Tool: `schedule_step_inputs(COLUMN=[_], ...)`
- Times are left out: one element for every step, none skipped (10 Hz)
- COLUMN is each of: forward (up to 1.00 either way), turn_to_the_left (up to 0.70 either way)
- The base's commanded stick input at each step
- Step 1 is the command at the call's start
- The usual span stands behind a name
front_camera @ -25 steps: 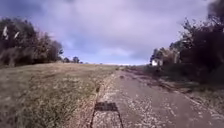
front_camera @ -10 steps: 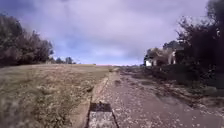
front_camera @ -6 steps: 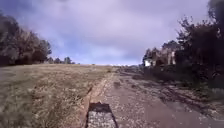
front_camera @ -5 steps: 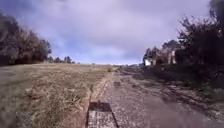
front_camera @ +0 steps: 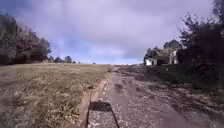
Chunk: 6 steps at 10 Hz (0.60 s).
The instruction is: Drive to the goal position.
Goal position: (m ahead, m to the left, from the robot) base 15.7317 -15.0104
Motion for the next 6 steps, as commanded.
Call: schedule_step_inputs(forward=[0.70,0.70,0.70,0.70,0.70,0.70], turn_to_the_left=[-0.13,-0.13,-0.13,-0.13,-0.13,-0.13])
